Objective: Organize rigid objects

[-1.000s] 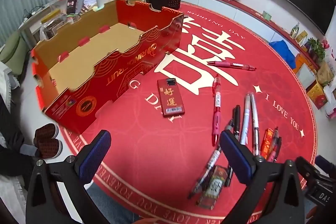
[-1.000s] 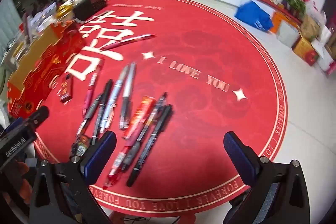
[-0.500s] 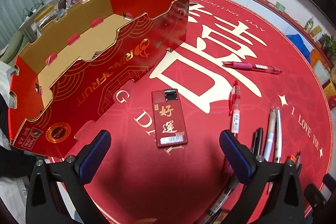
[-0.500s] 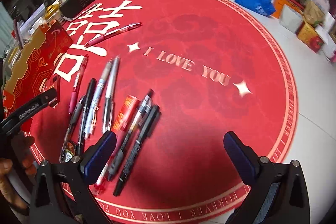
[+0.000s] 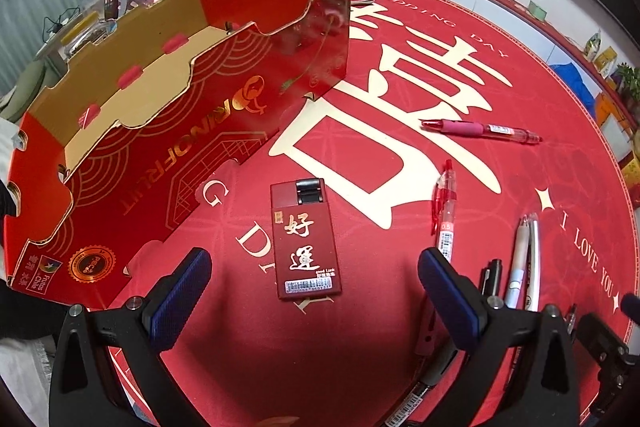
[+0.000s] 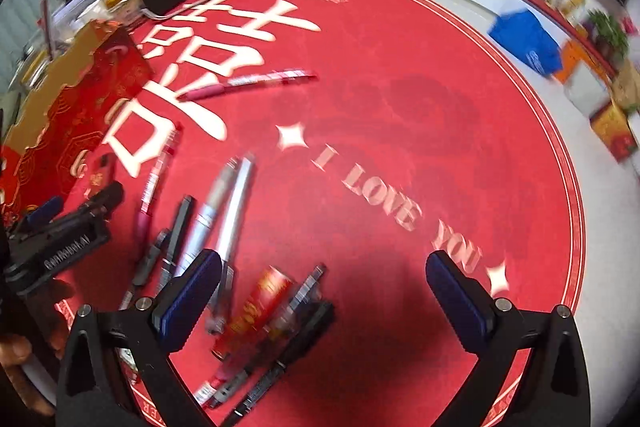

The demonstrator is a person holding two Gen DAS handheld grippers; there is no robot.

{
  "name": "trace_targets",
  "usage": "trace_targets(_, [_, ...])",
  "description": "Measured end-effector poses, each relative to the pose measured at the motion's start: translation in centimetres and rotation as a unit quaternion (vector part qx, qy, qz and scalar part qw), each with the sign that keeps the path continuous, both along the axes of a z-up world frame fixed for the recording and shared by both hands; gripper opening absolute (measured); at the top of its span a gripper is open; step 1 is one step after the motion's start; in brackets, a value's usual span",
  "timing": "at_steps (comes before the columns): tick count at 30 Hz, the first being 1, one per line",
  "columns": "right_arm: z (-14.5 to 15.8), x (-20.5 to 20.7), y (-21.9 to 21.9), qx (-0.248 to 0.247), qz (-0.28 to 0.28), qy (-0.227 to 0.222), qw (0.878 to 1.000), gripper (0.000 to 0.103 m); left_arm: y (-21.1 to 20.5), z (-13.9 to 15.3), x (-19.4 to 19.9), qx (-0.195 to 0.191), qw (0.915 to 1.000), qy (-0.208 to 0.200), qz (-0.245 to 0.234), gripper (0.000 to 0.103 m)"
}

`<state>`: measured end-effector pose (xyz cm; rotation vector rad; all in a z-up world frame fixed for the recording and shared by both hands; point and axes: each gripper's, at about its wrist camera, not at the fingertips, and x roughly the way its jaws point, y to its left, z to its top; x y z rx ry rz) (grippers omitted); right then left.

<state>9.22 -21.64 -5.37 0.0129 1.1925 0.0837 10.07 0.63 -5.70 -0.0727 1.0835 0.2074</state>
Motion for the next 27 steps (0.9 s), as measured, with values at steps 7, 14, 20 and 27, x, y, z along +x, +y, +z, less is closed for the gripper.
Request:
trace_targets(7, [-0.8, -4.0, -3.3, -0.006, -0.059, 0.023, 0.998, 0.103, 0.3, -0.3, -0.6, 0.000, 1.0000, 0.003, -0.009, 0.103])
trace_targets(14, [-2.4, -6.0, -1.0, -0.039, -0.035, 0.047, 0.998, 0.103, 0.0, -0.5, -1.2, 0.006, 0.9998, 0.007, -0.017, 0.103])
trace_targets(20, [-2.6, -6.1, 0.5, -0.043, -0.027, 0.040, 0.998, 0.103, 0.2, -0.3, -1.4, 0.006, 0.9998, 0.006, -0.017, 0.103])
trace_targets(27, [-2.6, -5.7, 0.9, -0.003, -0.039, 0.050, 0.998, 0.103, 0.3, 0.1, -1.3, 0.012, 0.9997, -0.001, -0.020, 0.103])
